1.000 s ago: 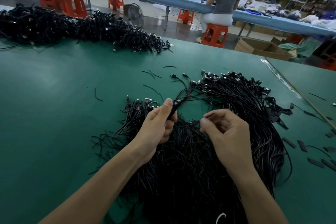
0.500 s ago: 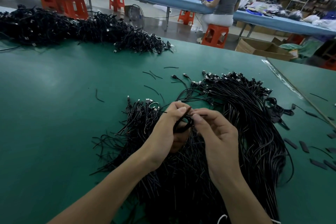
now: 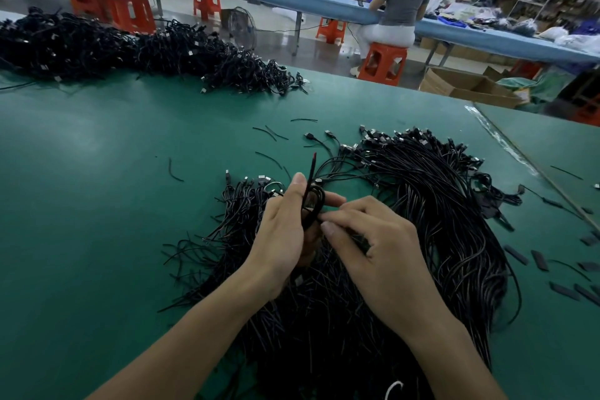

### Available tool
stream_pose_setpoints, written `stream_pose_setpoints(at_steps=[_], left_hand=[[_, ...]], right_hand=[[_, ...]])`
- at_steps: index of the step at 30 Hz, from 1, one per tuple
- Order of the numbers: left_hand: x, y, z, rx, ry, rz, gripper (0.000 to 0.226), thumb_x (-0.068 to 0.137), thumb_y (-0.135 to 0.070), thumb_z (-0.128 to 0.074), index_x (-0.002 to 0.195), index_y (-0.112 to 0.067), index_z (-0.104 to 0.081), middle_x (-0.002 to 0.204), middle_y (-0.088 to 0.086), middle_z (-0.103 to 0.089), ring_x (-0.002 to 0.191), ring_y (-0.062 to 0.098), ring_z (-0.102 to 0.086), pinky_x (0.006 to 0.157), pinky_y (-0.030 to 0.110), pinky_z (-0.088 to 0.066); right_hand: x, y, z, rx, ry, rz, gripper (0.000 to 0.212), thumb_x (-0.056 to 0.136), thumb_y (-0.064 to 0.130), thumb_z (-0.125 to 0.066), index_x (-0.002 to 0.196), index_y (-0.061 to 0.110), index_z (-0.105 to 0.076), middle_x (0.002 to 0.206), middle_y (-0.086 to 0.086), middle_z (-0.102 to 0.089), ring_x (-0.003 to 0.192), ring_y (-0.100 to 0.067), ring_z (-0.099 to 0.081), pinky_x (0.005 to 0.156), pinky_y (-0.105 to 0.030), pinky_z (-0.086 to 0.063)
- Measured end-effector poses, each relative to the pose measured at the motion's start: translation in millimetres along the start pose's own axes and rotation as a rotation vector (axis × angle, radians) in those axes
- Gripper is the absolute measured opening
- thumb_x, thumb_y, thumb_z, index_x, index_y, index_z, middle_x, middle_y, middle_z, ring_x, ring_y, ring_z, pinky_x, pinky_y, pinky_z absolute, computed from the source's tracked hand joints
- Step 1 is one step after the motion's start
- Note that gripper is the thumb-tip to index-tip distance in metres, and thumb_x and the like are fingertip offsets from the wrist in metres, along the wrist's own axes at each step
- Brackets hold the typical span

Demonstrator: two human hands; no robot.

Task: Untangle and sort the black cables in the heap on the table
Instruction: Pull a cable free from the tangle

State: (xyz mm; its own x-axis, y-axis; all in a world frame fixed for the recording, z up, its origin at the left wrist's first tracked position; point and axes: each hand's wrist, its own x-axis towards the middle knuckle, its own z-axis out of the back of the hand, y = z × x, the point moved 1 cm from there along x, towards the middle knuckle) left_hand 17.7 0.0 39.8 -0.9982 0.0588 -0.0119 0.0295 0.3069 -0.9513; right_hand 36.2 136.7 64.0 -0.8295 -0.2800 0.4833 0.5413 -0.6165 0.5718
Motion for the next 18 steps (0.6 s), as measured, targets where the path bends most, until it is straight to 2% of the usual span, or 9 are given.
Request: stream_pose_setpoints(at_steps=[3, 6, 8, 9, 11, 12, 14, 16, 18], left_hand=[[0.8, -0.5, 0.3, -0.033, 0.054, 0.025, 0.065, 0.105, -0.052, -0.025, 0.093, -0.015, -0.077, 0.046, -0.004, -0.037, 0.037, 0.01, -0.024, 0.04, 0.016, -0.023], [1.4, 0.4, -0.3, -0.027, 0.032, 0.021, 0.064, 0.104, -0.053, -0.026, 0.095, -0.017, -0.077, 0.046, -0.001, -0.033, 0.039, 0.011, -0.021, 0.041, 0.017, -0.022], [1.9, 0.6, -1.3, -0.002, 0.005, 0.033, 0.063, 0.104, -0.053, -0.029, 0.088, -0.017, -0.078, 0.046, -0.001, -0.032, 0.039, 0.012, -0.022, 0.041, 0.018, -0.021], [1.8, 0.9, -2.4, 0.01, 0.004, 0.046, 0.064, 0.104, -0.052, -0.03, 0.078, -0.017, -0.077, 0.045, -0.002, -0.031, 0.039, 0.011, -0.022, 0.04, 0.018, -0.021], [2.5, 1.7, -4.3, 0.041, 0.012, 0.086, 0.068, 0.104, -0.05, -0.034, 0.051, -0.017, -0.06, 0.044, -0.005, -0.027, 0.036, 0.01, -0.019, 0.04, 0.017, -0.02], [2.5, 1.7, -4.5, 0.056, 0.024, 0.113, 0.068, 0.104, -0.05, -0.036, 0.045, -0.019, -0.048, 0.043, -0.005, -0.026, 0.036, 0.009, -0.019, 0.04, 0.017, -0.019], [2.0, 1.8, -2.8, 0.082, 0.09, 0.2, 0.063, 0.103, -0.051, -0.039, 0.047, -0.022, -0.042, 0.045, -0.006, -0.025, 0.036, 0.009, -0.019, 0.04, 0.017, -0.018], [0.7, 2.3, 1.5, 0.126, 0.194, 0.339, 0.062, 0.103, -0.052, -0.039, 0.05, -0.021, -0.05, 0.048, -0.006, -0.027, 0.038, 0.008, -0.02, 0.039, 0.017, -0.018], [-0.7, 3.3, 5.0, 0.173, 0.262, 0.475, 0.057, 0.104, -0.043, -0.038, 0.052, -0.023, -0.049, 0.048, -0.006, -0.027, 0.038, 0.007, -0.019, 0.038, 0.014, -0.017]], right_hand=[[1.7, -1.4, 3.8, 0.019, -0.103, -0.049, 0.008, 0.089, 0.019, -0.072, 0.094, 0.025, -0.075, 0.092, 0.016, -0.065, 0.09, -0.003, -0.062, 0.077, -0.013, -0.047], [1.1, 0.5, 2.7, -0.001, -0.033, -0.029, 0.007, 0.091, 0.017, -0.068, 0.091, 0.023, -0.072, 0.093, 0.016, -0.061, 0.092, 0.0, -0.059, 0.078, -0.01, -0.044], [-0.9, 3.6, 0.9, -0.07, 0.012, 0.059, 0.007, 0.095, 0.017, -0.063, 0.094, 0.018, -0.071, 0.096, 0.013, -0.059, 0.101, 0.001, -0.058, 0.085, -0.015, -0.046], [-1.9, 4.7, 0.5, -0.126, 0.018, 0.116, 0.01, 0.097, 0.017, -0.061, 0.095, 0.016, -0.07, 0.097, 0.01, -0.059, 0.105, -0.002, -0.059, 0.087, -0.022, -0.05], [-2.9, 6.2, -0.2, -0.29, 0.019, 0.24, 0.014, 0.097, 0.018, -0.058, 0.094, 0.013, -0.07, 0.095, 0.004, -0.06, 0.096, -0.014, -0.061, 0.081, -0.034, -0.054], [-3.2, 6.2, -0.5, -0.367, 0.015, 0.302, 0.012, 0.095, 0.016, -0.059, 0.093, 0.012, -0.069, 0.093, 0.002, -0.06, 0.089, -0.018, -0.059, 0.075, -0.037, -0.053], [-4.7, 5.1, 0.0, -0.478, -0.007, 0.414, 0.004, 0.091, 0.01, -0.066, 0.09, 0.012, -0.069, 0.091, -0.001, -0.061, 0.082, -0.021, -0.056, 0.069, -0.038, -0.05], [-5.2, 4.4, 2.5, -0.514, -0.019, 0.498, 0.005, 0.09, 0.008, -0.068, 0.089, 0.013, -0.069, 0.097, -0.002, -0.062, 0.088, -0.022, -0.056, 0.073, -0.037, -0.047], [-2.8, 4.1, 4.9, -0.494, 0.021, 0.55, 0.006, 0.088, 0.008, -0.069, 0.089, 0.014, -0.069, 0.106, -0.002, -0.063, 0.097, -0.021, -0.055, 0.08, -0.033, -0.044]])
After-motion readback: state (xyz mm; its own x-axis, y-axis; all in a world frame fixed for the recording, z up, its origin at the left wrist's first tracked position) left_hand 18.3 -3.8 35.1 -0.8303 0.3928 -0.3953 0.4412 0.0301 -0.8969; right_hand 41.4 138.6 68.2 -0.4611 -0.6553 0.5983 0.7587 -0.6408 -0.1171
